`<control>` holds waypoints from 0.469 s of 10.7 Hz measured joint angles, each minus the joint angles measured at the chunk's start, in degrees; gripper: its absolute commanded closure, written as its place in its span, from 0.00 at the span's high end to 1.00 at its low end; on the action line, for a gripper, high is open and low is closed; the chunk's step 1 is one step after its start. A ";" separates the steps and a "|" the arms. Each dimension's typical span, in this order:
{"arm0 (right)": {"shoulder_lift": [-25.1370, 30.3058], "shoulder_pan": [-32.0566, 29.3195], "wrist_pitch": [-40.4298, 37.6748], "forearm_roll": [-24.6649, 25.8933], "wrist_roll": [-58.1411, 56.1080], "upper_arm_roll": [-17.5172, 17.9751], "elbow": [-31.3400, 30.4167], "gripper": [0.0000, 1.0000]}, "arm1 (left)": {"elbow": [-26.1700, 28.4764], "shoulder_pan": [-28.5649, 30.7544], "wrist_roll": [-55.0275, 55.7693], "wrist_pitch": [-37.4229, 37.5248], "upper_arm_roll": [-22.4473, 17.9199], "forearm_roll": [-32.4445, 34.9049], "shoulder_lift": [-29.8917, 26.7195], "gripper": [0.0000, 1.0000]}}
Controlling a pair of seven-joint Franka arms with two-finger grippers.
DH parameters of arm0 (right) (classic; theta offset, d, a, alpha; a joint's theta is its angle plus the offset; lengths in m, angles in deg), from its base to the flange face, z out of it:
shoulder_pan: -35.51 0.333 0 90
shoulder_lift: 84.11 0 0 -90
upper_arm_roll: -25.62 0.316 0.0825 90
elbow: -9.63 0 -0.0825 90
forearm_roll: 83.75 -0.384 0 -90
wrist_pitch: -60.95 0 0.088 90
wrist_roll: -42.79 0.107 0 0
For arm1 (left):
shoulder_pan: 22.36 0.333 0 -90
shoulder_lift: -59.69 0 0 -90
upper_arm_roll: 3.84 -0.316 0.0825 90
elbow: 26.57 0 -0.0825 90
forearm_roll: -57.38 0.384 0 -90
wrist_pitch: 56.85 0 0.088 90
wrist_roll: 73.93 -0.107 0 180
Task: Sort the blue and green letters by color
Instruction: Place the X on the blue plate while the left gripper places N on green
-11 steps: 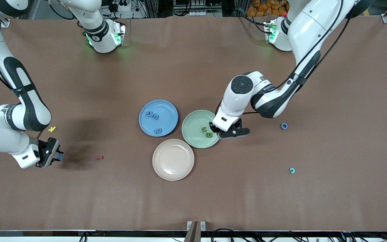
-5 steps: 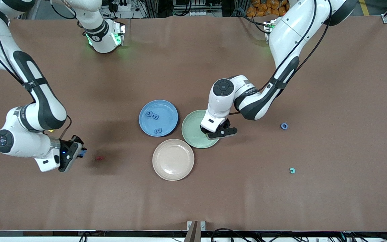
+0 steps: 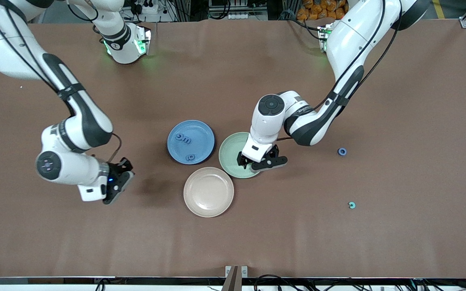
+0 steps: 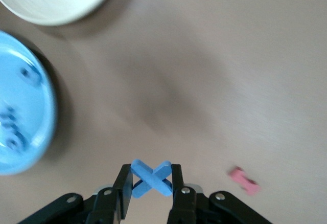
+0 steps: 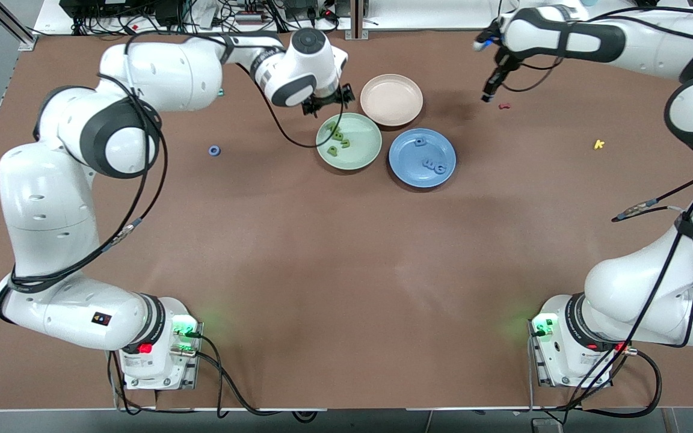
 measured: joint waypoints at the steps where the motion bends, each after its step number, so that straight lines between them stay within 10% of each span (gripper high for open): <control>1: 0.93 2.59 -1.32 -0.03 5.85 0.28 -0.31 0.00 | -0.80 0.72 -1.30 2.14 -0.17 0.00 -1.30 1.00; 5: 2.15 12.41 -5.01 -0.17 27.31 1.65 -1.48 0.00 | -3.44 7.10 -18.89 14.30 -0.09 -5.95 -10.35 1.00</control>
